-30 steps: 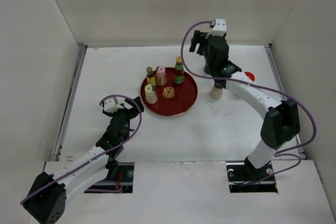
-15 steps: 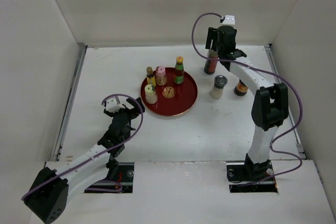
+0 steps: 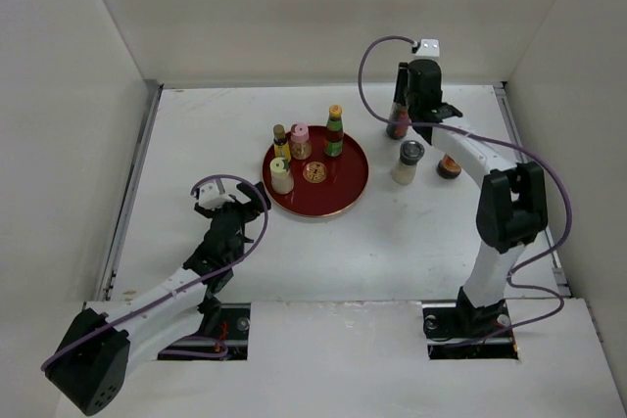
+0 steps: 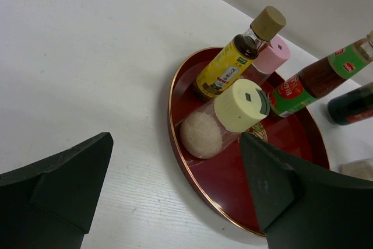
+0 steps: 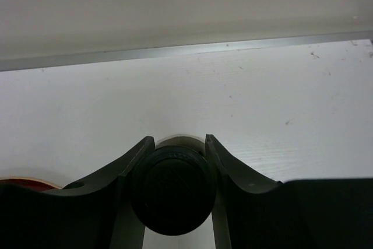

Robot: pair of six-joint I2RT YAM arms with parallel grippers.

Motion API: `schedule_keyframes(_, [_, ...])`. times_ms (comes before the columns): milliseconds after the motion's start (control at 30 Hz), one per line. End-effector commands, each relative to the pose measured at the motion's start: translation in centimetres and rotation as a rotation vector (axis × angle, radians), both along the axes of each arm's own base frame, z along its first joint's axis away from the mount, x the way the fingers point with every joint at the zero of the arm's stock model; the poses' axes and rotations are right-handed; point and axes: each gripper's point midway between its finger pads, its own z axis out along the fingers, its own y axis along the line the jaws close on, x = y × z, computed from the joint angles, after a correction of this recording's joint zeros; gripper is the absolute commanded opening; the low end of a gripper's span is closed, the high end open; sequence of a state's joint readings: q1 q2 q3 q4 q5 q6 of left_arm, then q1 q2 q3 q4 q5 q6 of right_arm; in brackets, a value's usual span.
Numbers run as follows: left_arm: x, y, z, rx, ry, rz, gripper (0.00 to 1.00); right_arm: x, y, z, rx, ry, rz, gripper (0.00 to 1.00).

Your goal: Organize the condiment bottles

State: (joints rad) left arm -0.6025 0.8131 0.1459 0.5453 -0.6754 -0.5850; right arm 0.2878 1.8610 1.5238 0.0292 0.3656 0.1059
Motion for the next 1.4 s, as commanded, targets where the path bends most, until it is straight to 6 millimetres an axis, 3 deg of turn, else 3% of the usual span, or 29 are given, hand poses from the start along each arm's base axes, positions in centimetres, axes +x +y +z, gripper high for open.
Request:
schedule_keyframes(0, [0.3,-0.3,1.6,-0.049,-0.057,-0.004,0.91,-3.2,0.2,16.3,0.076,-0.403,-0.019,0.33])
schedule_keyframes(133, [0.1,-0.2,1.9,-0.055,-0.067,-0.004,0.91,-5.9,1.6,18.0,0.072,-0.428,0.013,0.33])
schedule_keyframes(300, [0.0,-0.1,2.1,-0.056,-0.072,-0.004,0.91,-8.5,3.9,17.9,0.08,-0.426,0.066,0.32])
schedule_keyframes(467, [0.0,0.0,2.1,-0.059,-0.076,-0.001,0.91,-11.3,7.1,17.0,0.101,-0.407,0.146,0.31])
schedule_keyframes(700, [0.1,0.0,1.9,-0.054,-0.068,-0.001,0.91,-14.3,13.8,14.2,0.14,-0.36,0.29,0.31])
schedule_keyframes(1033, [0.0,-0.1,1.9,-0.054,-0.068,-0.003,0.91,-14.5,21.7,12.0,0.161,-0.363,0.412,0.32])
schedule_keyframes(1233, [0.0,0.0,2.1,-0.058,-0.074,-0.001,0.91,-13.1,24.3,9.7,0.149,-0.343,0.43,0.32])
schedule_keyframes(1367, [0.0,0.0,2.0,-0.056,-0.07,-0.001,0.91,-12.9,25.4,9.4,0.146,-0.343,0.441,0.32])
